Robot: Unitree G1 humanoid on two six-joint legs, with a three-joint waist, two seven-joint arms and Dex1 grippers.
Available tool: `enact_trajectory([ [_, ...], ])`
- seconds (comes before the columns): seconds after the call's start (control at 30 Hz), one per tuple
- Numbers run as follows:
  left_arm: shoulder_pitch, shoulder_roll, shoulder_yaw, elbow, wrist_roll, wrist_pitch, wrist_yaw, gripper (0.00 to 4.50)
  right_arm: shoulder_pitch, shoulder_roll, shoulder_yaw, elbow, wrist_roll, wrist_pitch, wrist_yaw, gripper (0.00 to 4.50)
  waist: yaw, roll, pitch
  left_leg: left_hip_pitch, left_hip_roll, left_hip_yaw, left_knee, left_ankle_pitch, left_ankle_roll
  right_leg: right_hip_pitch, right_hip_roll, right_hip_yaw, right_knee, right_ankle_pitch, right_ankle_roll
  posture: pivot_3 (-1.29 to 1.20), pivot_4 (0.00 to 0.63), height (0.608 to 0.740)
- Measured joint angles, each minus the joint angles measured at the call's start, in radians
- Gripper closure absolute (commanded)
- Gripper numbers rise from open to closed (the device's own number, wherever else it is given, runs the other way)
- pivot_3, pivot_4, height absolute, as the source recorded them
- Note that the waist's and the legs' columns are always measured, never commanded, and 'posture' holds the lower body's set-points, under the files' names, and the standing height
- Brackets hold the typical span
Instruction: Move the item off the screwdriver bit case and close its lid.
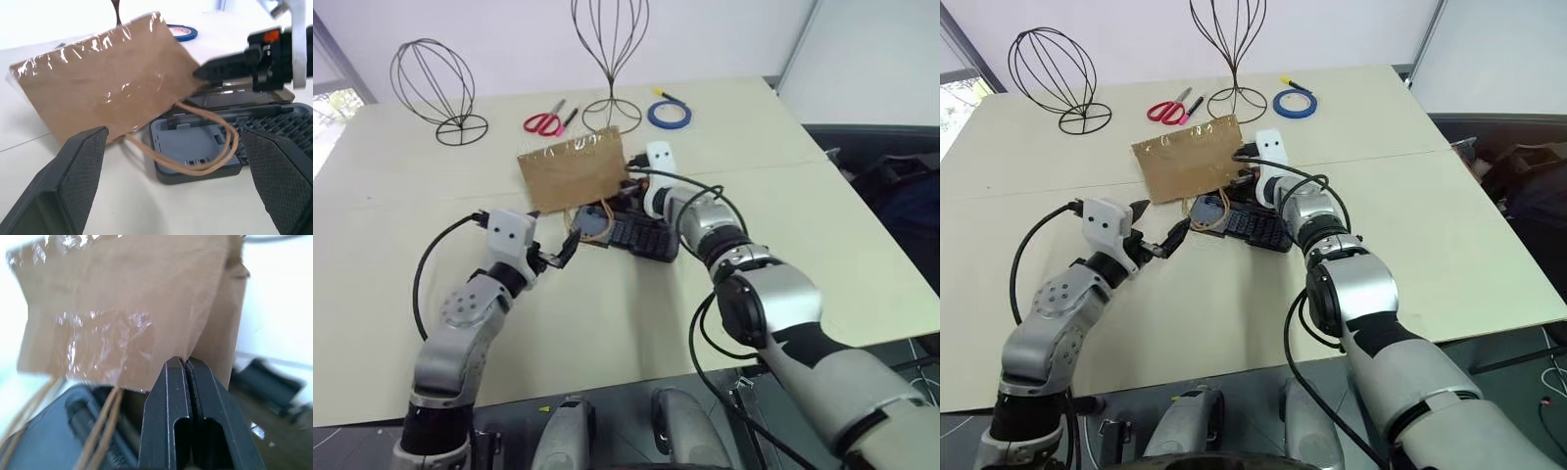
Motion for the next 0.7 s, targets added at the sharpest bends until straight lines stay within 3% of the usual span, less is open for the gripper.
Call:
enact_trajectory([
  [0.43,-0.032,-0.039,-0.041,0.070,0.014,-0.020,-0.026,0.00,-0.071,-0.213,-0.133,-0.218,0.117,0.080,-0.135,4.46,0.001,0.002,0.001,-0.001,0.000,0.000,0.000,0.000,0.000,-0.001,0.000,0.000,0.000,0.000,0.000,0.00,0.150,0.740],
  [0.7,-0.063,-0.046,-0.057,0.113,0.020,-0.038,-0.055,0.00,0.045,-0.369,-0.194,-0.270,0.109,0.068,-0.328,4.46,0.003,0.002,0.001,-0.001,0.000,0.001,0.000,0.000,0.000,-0.001,0.000,0.000,-0.001,0.000,0.000,0.00,0.150,0.740],
])
